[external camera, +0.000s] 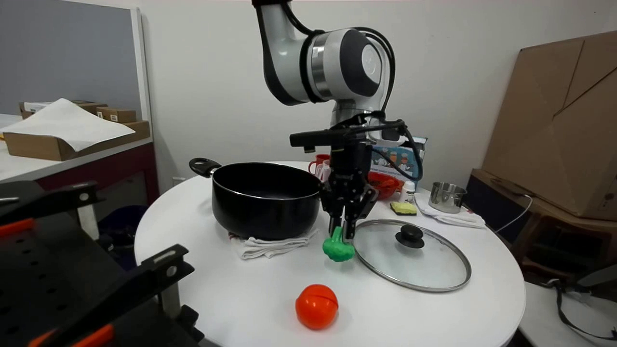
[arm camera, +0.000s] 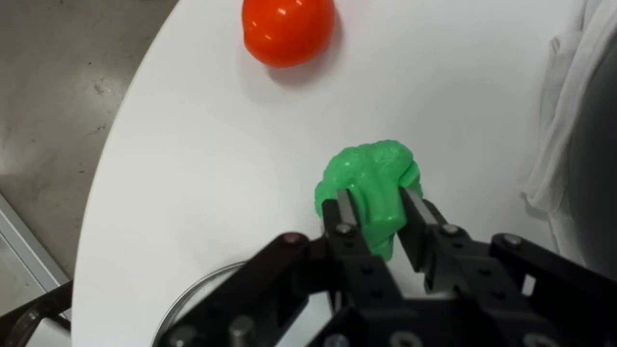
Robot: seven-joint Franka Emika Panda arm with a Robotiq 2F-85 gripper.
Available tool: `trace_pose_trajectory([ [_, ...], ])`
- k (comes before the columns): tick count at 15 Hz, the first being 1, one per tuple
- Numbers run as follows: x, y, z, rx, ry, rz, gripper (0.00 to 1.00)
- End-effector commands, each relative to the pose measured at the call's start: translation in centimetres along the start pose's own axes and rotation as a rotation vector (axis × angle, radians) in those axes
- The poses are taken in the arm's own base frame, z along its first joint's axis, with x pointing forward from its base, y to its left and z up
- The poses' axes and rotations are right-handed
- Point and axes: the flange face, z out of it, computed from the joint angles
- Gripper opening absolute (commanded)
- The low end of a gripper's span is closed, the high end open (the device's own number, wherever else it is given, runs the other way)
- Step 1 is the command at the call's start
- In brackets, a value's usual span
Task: Take the lid off the pot, put its contents om the table, then place the lid on the pot
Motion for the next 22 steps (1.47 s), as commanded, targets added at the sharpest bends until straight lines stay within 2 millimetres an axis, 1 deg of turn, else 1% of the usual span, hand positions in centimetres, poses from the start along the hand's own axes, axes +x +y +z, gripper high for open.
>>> trace_pose_trajectory([
  [1, -1.6, -0.2, 0.7, -0.004, 0.030, -0.087, 0.08],
  [4, -1.9, 0.2, 1.2, 0.009, 0.018, -0.103, 0.09],
  [5, -1.9, 0.3, 1.4, 0.007, 0.013, -0.105, 0.14],
  [7, -1.7, 0.7, 1.6, 0.007, 0.003, -0.102, 0.39],
  [8, -1.7, 0.9, 1.7, 0.008, -0.001, -0.101, 0.40],
  [9, -1.6, 1.0, 1.8, 0.007, -0.005, -0.099, 0.50],
  [10, -1.6, 1.2, 1.9, 0.007, -0.009, -0.098, 0.63],
  [11, -1.6, 1.3, 2.0, 0.007, -0.011, -0.096, 0.70],
  [13, -1.6, 1.4, 2.1, 0.008, -0.017, -0.094, 0.79],
  [14, -1.6, 1.5, 2.1, 0.009, -0.017, -0.091, 0.87],
  [15, -1.6, 1.6, 1.9, 0.013, -0.018, -0.090, 0.89],
  [16, -1.4, 1.8, 1.4, 0.020, -0.014, -0.080, 0.96],
  [18, -0.6, 2.7, 0.1, 0.039, 0.004, -0.043, 0.97],
  [19, -0.1, 3.2, -0.7, 0.048, 0.016, -0.021, 0.93],
  [20, 0.5, 4.0, -1.8, 0.056, 0.035, 0.004, 0.92],
  [21, 1.2, 4.8, -3.0, 0.066, 0.054, 0.030, 0.89],
  [22, 2.0, 5.6, -4.3, 0.071, 0.079, 0.056, 0.89],
])
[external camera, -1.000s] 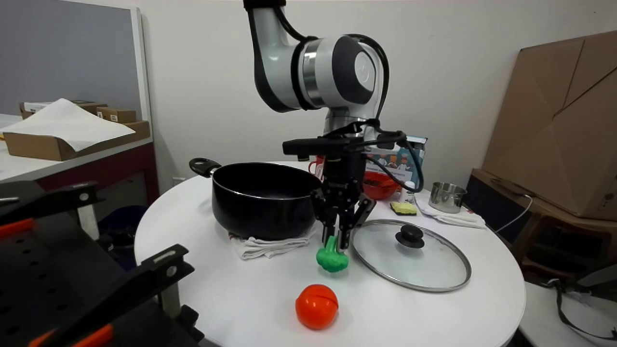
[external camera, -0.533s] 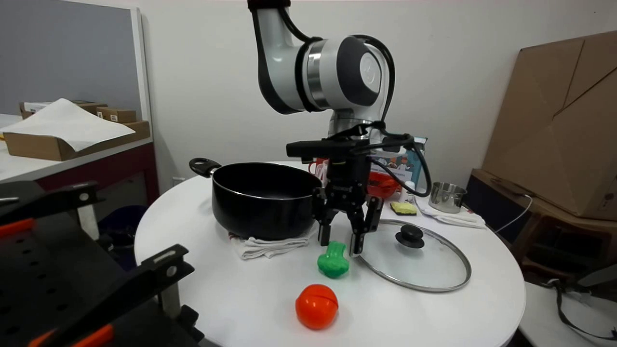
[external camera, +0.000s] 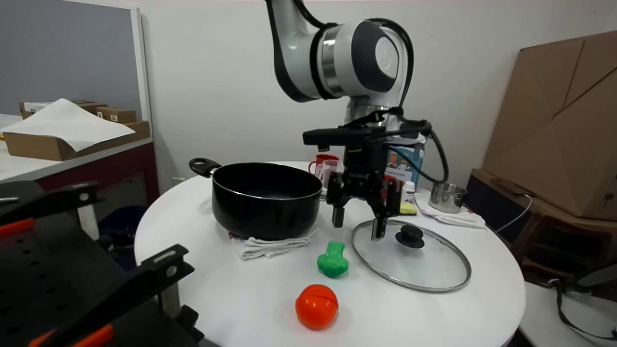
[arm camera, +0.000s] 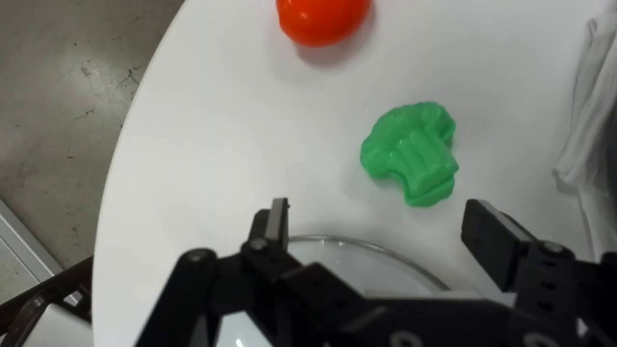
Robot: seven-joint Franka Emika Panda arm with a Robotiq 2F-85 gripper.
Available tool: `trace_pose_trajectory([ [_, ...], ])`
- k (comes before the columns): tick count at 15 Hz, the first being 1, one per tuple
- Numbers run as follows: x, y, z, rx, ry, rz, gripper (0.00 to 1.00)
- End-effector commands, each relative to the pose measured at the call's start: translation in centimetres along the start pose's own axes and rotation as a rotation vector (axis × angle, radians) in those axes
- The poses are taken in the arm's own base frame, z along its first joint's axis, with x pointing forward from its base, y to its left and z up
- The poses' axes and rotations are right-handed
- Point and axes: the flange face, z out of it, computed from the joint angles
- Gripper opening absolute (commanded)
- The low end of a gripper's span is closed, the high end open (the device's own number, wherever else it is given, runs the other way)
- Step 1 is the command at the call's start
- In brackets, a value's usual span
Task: Take the lid off the pot, put its contents om the table, then place the lid on the pot
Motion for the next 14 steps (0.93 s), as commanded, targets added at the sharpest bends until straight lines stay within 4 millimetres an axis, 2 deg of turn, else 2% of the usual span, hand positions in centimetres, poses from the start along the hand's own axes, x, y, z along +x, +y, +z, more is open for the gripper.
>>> trace_pose_trajectory([
  [1, 2.6, 2.9, -5.2, 0.033, 0.064, 0.079, 0.91],
  [3, 4.6, 4.3, -8.2, 0.037, 0.121, 0.120, 0.99],
  [5, 6.9, 4.7, -11.0, 0.028, 0.184, 0.147, 1.00],
  [7, 9.2, 4.6, -12.8, 0.012, 0.245, 0.164, 0.97],
  [8, 10.3, 4.2, -13.4, 0.013, 0.272, 0.174, 0.94],
  [10, 12.2, 3.3, -13.8, 0.017, 0.307, 0.192, 0.95],
  [12, 13.7, 2.2, -13.4, 0.020, 0.326, 0.204, 1.00],
  [14, 15.0, 1.4, -12.3, 0.017, 0.330, 0.210, 1.00],
])
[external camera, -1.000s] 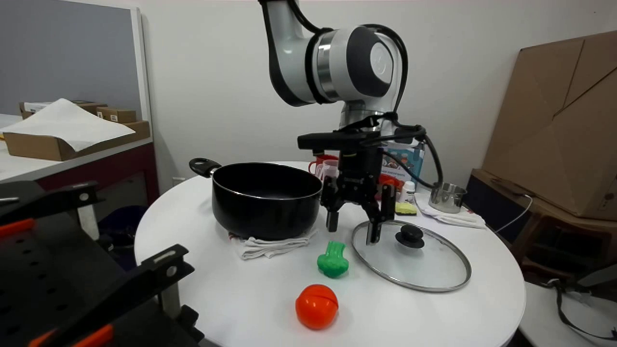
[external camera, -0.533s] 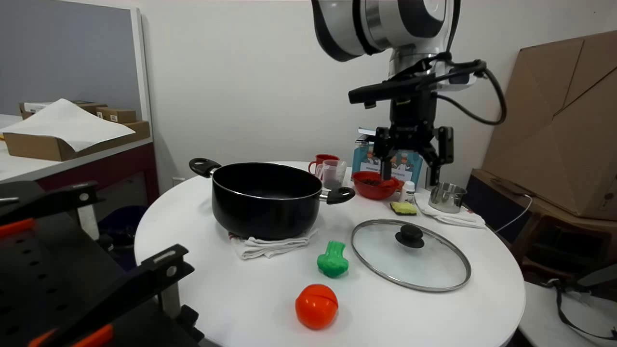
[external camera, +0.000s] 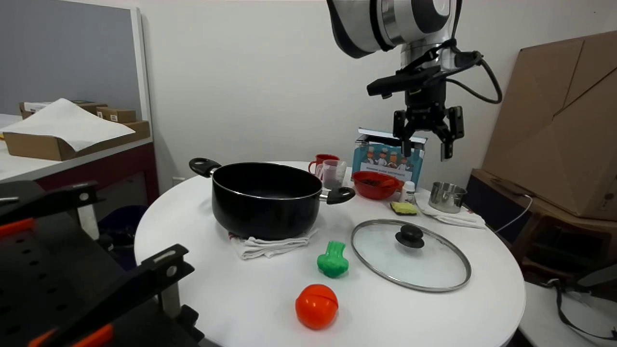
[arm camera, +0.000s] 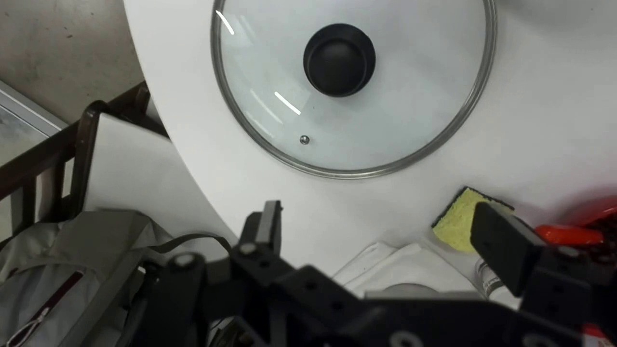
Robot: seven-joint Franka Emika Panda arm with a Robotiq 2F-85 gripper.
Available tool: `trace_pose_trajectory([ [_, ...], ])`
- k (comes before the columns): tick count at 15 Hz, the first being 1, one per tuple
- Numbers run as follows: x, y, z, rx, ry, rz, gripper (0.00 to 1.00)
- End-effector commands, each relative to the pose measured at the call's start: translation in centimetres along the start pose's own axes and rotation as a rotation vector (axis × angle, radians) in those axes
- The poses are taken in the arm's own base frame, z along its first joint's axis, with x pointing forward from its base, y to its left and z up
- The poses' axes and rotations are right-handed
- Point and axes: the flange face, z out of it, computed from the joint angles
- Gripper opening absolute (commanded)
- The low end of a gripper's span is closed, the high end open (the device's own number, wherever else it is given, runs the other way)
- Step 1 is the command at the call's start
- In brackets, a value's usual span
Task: Take the lid off the pot, put its contents om the table, then place the lid on the pot
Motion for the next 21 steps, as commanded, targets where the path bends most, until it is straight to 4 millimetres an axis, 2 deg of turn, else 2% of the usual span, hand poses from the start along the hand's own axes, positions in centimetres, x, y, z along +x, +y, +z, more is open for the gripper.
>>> trace_pose_trajectory([
  [1, 2.0, -1.9, 2.9, -0.010, 0.010, 0.028, 1.00],
  [6, 2.0, -1.3, 7.0, -0.018, -0.035, 0.053, 1.00],
  [10, 0.8, -0.3, 9.6, -0.019, -0.098, 0.071, 1.00],
  [16, -1.1, 0.5, 12.8, -0.030, -0.172, 0.087, 1.00],
  [21, -2.0, 0.7, 14.5, -0.038, -0.204, 0.091, 1.00],
])
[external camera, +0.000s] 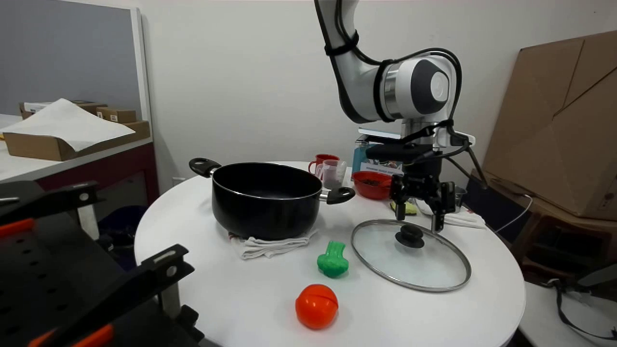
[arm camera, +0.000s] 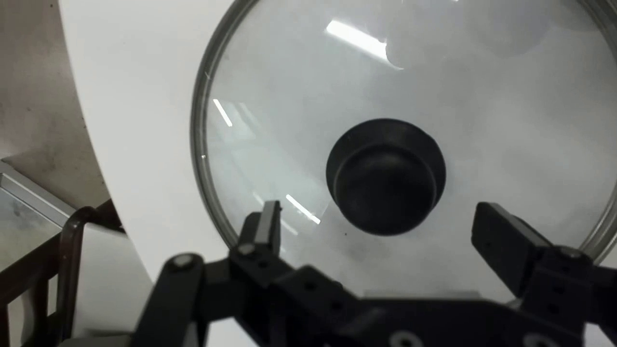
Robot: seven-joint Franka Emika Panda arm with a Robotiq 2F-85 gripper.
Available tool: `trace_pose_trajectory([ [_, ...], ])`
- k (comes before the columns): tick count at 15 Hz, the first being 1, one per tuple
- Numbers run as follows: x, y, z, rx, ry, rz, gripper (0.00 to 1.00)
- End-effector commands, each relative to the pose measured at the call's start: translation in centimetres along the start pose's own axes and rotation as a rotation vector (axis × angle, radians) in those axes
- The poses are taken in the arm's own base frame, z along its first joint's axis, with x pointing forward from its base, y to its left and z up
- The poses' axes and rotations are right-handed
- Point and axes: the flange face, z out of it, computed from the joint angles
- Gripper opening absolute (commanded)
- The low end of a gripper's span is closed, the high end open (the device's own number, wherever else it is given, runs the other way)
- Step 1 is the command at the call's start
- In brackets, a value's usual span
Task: Take the lid off the pot, put its contents om the table, then place the lid on the pot
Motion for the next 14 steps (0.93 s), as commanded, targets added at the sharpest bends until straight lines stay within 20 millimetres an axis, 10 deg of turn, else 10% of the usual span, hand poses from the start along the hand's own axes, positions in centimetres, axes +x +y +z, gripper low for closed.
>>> trace_pose_trajectory([
  [1, 0.2, 0.0, 0.8, 0.014, -0.025, 0.016, 0.99],
  [10, 0.3, -1.5, 1.0, 0.024, -0.010, -0.006, 0.27],
  [14, 0.2, -1.9, 0.6, 0.039, -0.009, -0.007, 0.24],
])
